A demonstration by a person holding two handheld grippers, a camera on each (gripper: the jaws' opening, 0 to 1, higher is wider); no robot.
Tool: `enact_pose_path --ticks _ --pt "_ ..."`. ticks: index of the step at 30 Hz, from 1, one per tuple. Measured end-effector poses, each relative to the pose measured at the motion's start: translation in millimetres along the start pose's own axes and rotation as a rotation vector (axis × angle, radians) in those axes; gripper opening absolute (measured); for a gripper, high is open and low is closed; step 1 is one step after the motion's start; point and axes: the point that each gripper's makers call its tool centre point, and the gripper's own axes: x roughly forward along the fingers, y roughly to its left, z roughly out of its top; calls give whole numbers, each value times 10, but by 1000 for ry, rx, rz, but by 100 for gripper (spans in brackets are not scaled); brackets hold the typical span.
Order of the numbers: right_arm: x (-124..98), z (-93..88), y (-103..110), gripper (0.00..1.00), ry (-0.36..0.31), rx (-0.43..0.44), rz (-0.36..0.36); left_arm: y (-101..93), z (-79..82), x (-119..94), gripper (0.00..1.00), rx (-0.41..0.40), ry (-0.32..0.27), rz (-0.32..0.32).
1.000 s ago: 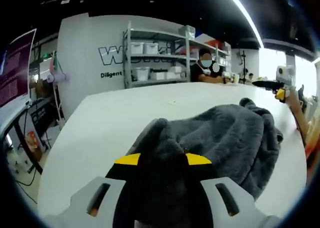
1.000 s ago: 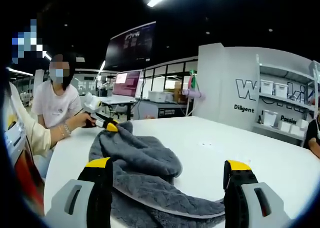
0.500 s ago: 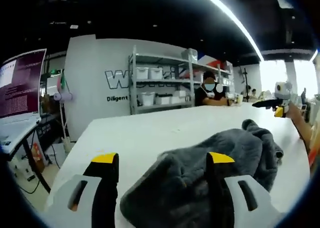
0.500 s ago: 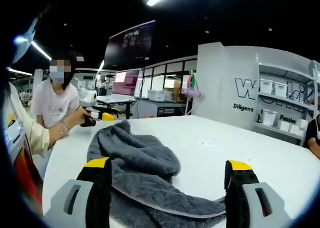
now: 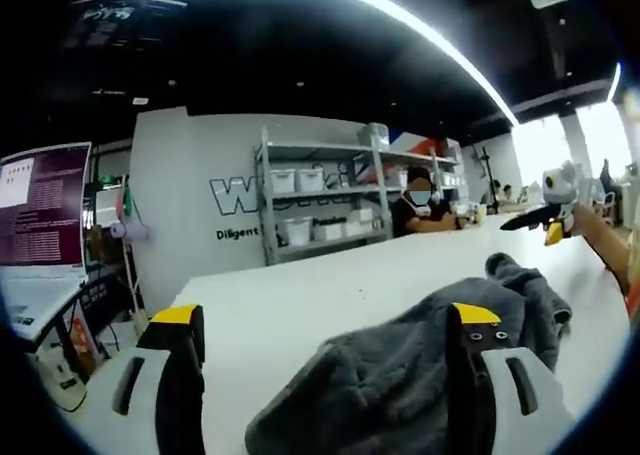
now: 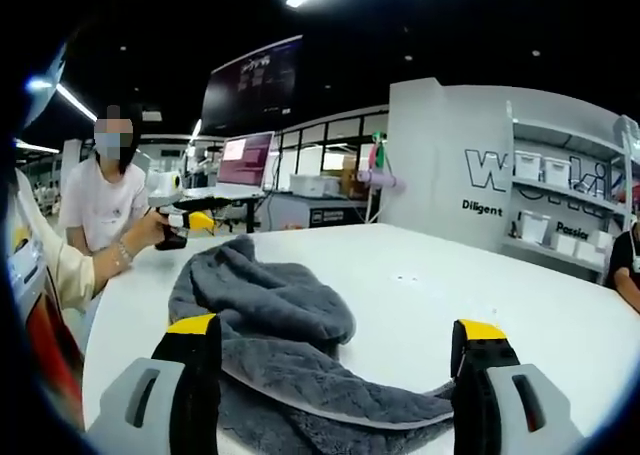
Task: Fold the towel on the table until its edges align and the towel forms a compact rectangular stack.
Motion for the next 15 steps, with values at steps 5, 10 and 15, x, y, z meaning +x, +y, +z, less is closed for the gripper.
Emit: enact_pose_path --ticks 5,10,15 --pt "0 -23 28 99 12 -3 6 5 101 -14 99 12 -56 5" --pt "-55 -49 11 99 12 -2 -7 -7 114 -3 99 34 -60 7" --pt "-171 -86 -39 99 10 8 -39 -13 117 3 99 37 -56 6"
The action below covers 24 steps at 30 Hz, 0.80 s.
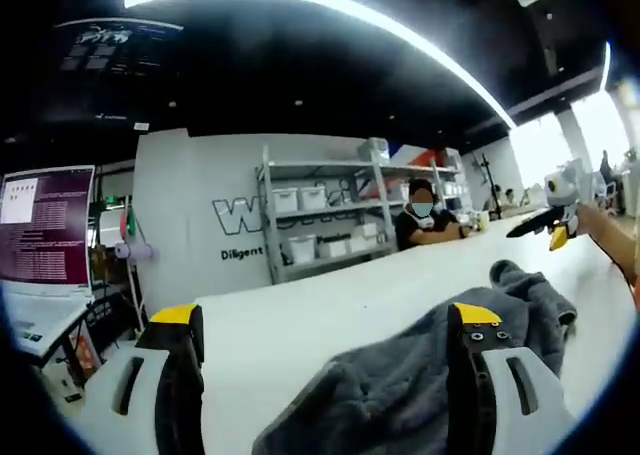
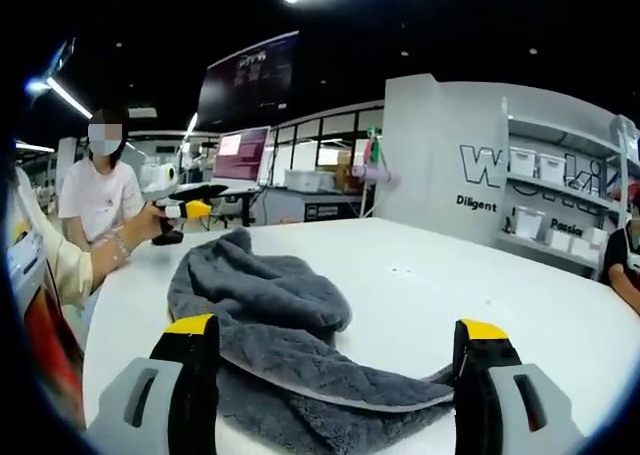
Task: Fold the towel on the table until its edges align and the towel forms a compact rectangular stack.
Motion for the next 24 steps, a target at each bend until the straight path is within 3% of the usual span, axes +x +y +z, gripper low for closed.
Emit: enact_pose_path --ticks 7,12,14,18,24 --pt "-151 -124 -68 98 25 -5 -41 0 2 9 99 -6 2 -4" --pt "-276 -211 -172 86 33 -26 -86 -47 -9 25 99 14 15 -16" --pt "-299 -281 -218 82 56 -7 -94 -61 -19 31 99 23 22 -20" --pt "-325 -448 -301 65 109 26 -109 -87 -34 34 99 38 32 -25" --pt "-269 -758 -329 50 205 62 -96 -75 -47 28 99 40 38 -20"
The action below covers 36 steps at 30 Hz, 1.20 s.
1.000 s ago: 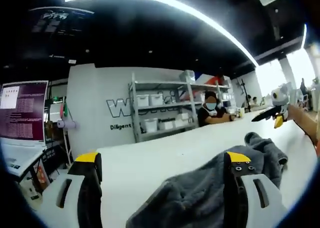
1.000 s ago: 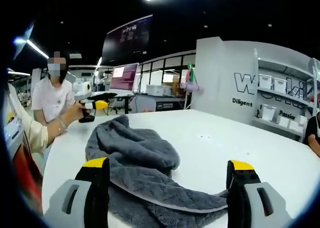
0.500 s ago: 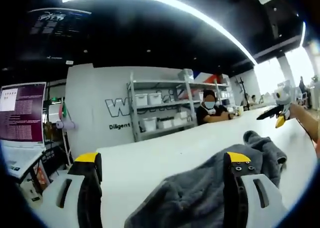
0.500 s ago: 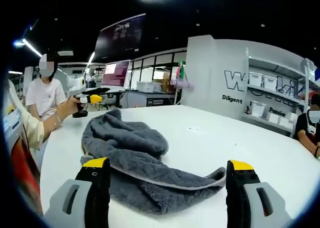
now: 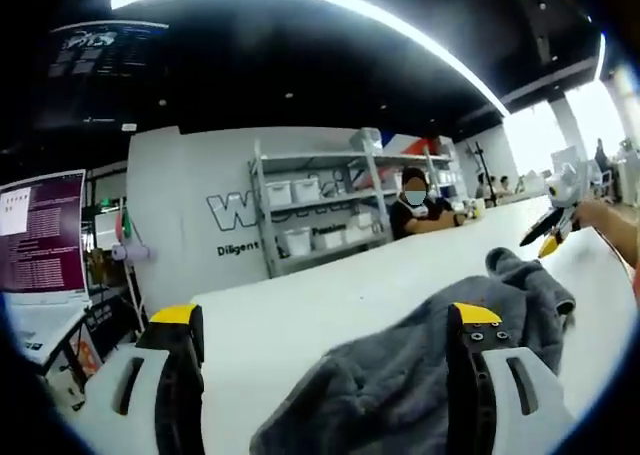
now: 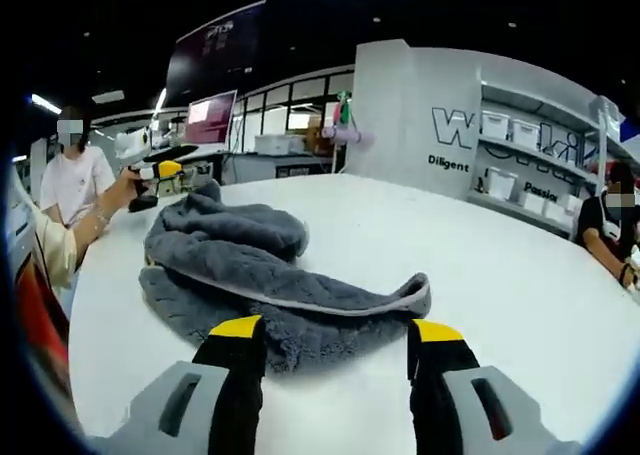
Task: Fold the towel on the table until its edges align and the towel forms a compact rectangular stack.
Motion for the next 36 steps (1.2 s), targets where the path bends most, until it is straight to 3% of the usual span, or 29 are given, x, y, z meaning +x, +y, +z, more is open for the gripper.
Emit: enact_pose_path --ticks 3,13,18,21,27,33,36 --pt "43 -71 17 39 15 16 19 7 0 -6 99 -2 0 1" --pt "153 -205 140 21 61 66 100 7 8 -20 99 1 0 3" --pt "166 -180 200 9 53 41 130 8 8 -27 99 -2 1 5" --pt "180 -167 226 5 57 -31 128 5 13 -31 98 -2 0 4" --pt "171 -11 230 2 20 -118 102 28 28 -41 98 -7 -6 8" --pt "99 367 208 1 -94 -165 61 48 47 -56 98 -12 -15 16" --pt "45 556 215 1 -141 -229 37 62 49 -60 98 -14 -18 19"
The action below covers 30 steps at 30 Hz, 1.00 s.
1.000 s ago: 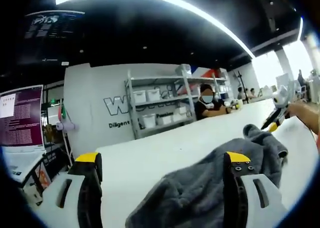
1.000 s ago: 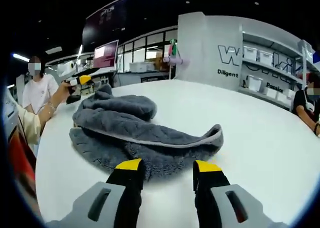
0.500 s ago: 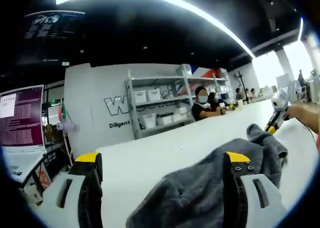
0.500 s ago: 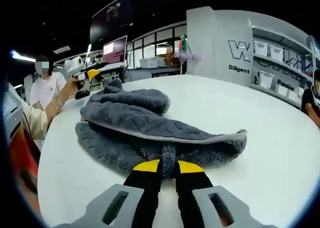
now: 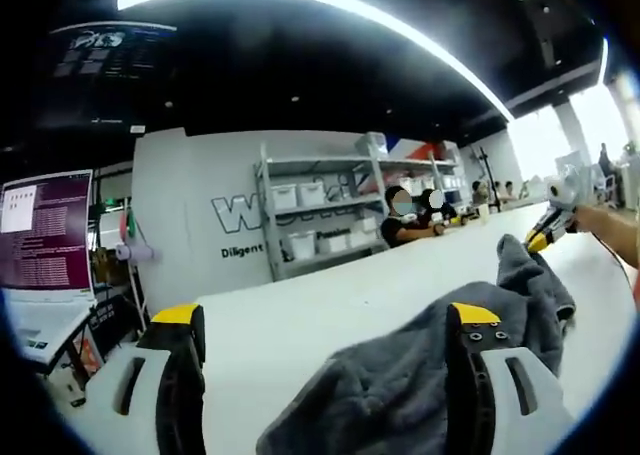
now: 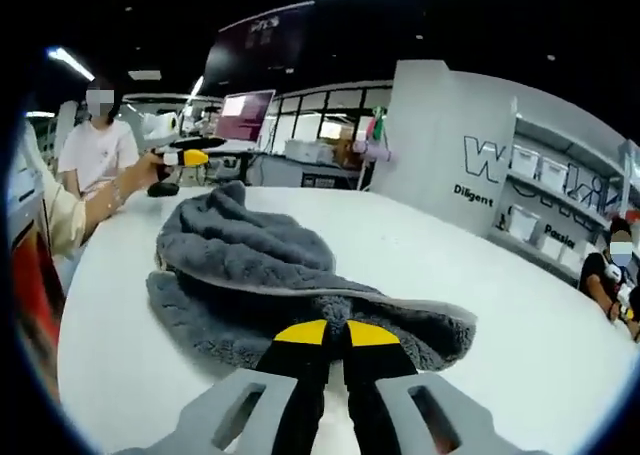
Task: Fold the towel on the table until its edges align and the towel forms a compact rectangular stack.
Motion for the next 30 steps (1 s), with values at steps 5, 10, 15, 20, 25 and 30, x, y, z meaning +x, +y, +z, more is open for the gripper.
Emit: enact_pose_path --ticks 5,10,15,20,25,30 --pt "-27 341 -34 1 -58 -94 -35 14 -7 -2 98 -8 0 4" --pt "-35 655 -76 1 -97 -233 -68 30 18 -17 98 -10 -11 10" --pt "-4 837 -157 1 -95 -345 -116 52 23 -27 98 -13 -17 16" --pt "27 1050 -244 1 -116 -376 -125 72 40 -47 98 -20 -26 23" --pt "34 1269 -370 1 -149 -405 -167 92 34 -50 98 -22 -26 28" --pt "14 1480 -509 1 -196 -427 -217 114 25 -55 98 -26 -26 34"
